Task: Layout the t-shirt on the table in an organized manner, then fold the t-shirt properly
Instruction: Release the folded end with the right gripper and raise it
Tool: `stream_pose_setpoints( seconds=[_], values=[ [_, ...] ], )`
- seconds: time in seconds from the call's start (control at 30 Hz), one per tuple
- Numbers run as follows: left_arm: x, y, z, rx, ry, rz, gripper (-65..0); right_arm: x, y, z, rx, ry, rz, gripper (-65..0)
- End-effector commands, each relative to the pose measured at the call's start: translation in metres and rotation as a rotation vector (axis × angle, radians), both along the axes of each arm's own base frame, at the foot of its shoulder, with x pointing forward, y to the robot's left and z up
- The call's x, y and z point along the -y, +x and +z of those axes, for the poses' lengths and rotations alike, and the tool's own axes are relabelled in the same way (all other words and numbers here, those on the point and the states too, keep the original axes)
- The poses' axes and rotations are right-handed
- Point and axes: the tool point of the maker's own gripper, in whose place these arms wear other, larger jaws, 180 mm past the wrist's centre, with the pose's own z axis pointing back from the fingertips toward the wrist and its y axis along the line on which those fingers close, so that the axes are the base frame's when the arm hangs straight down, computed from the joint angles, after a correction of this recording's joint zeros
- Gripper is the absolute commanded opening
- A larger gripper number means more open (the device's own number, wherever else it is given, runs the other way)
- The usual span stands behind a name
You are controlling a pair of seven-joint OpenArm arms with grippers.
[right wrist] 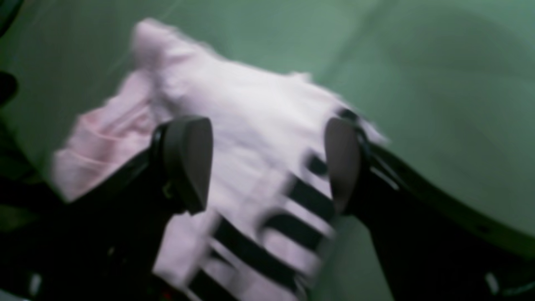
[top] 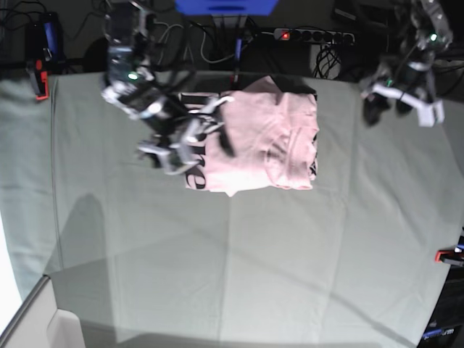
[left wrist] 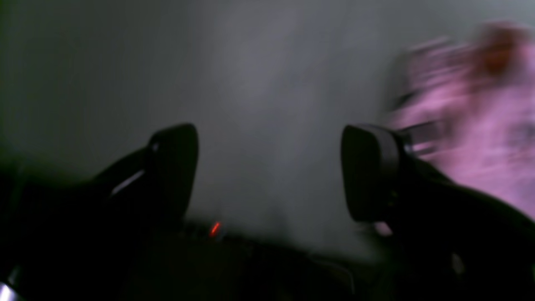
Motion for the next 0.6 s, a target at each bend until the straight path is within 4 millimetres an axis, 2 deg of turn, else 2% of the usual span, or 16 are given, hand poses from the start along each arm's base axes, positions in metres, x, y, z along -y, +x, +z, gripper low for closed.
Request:
stream_pose_setpoints(
  seconds=[0.0,0.03,0.17,0.33,0.43,0.57],
  values=[
    [0.013,0.006,0.009,0.034,-0.01,-0.029,-13.4,0.004,0.005,0.015,0.049,0.026,-0.023,-24.3],
    [0.026,0.017,0.016,0.062,-0.02,-0.061,-13.4,0.016,0.005,0.015,0.049,0.012,-0.051,-24.3],
    [0.077,0.038,0.021,0.097,-0.077,-0.175,-13.4,0.047,0.005,0.019,0.06,-0.027,-0.128,-24.3],
    [0.131,0.04,0.021,0.099,-0.137,-0.303,-13.4,0.071,-0.002,0.017,0.05,-0.059,-0.186,-24.3],
    [0.145,0.043,0.02,0.1,-0.155,-0.337,-13.5,0.084,-0.005,0.015,0.041,-0.074,-0.217,-24.4],
    [0.146,0.037,0.002,0.048,-0.172,-0.332,-13.6,0.091,-0.01,0.011,0.028,-0.082,-0.234,-24.4]
  ],
)
